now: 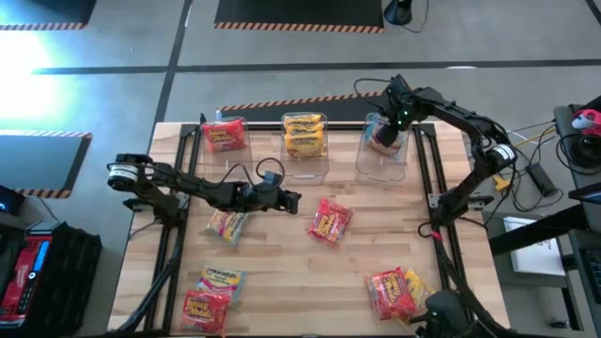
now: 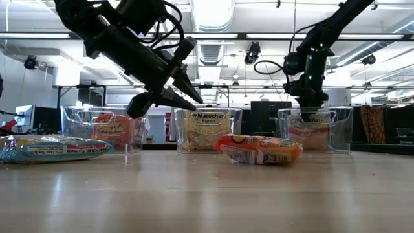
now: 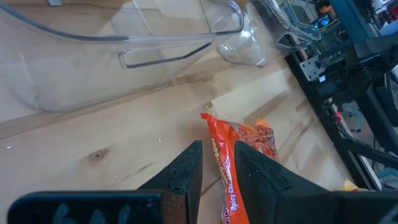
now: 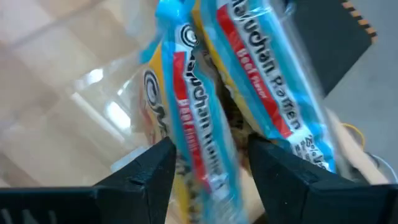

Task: Sort Maruchan noodles
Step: Put the blue noodle pack into the right transparent bin, then put the orange noodle pack into the left transparent bin

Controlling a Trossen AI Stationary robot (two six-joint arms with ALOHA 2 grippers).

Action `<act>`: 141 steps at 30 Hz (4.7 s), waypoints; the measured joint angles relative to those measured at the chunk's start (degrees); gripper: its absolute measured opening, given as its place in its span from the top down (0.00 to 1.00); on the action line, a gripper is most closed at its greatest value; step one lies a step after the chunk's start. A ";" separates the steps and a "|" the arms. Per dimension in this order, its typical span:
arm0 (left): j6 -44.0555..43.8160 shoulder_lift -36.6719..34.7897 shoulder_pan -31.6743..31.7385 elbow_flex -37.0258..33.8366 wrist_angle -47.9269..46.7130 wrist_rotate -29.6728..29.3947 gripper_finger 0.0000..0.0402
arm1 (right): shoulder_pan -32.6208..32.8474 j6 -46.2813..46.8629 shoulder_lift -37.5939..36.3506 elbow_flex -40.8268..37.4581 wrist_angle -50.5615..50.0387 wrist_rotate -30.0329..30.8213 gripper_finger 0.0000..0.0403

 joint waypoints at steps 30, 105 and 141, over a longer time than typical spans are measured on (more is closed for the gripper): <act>0.17 0.02 -0.02 -0.04 0.01 2.58 0.81 | 3.10 10.30 -3.86 10.62 -11.95 -16.83 0.57; -10.67 15.43 -7.37 4.87 15.11 7.43 0.46 | 66.81 75.00 -11.39 -33.68 41.55 5.36 0.67; -8.87 18.84 -5.17 6.23 12.66 6.78 0.46 | 68.70 78.26 -13.02 -36.54 49.52 8.03 0.67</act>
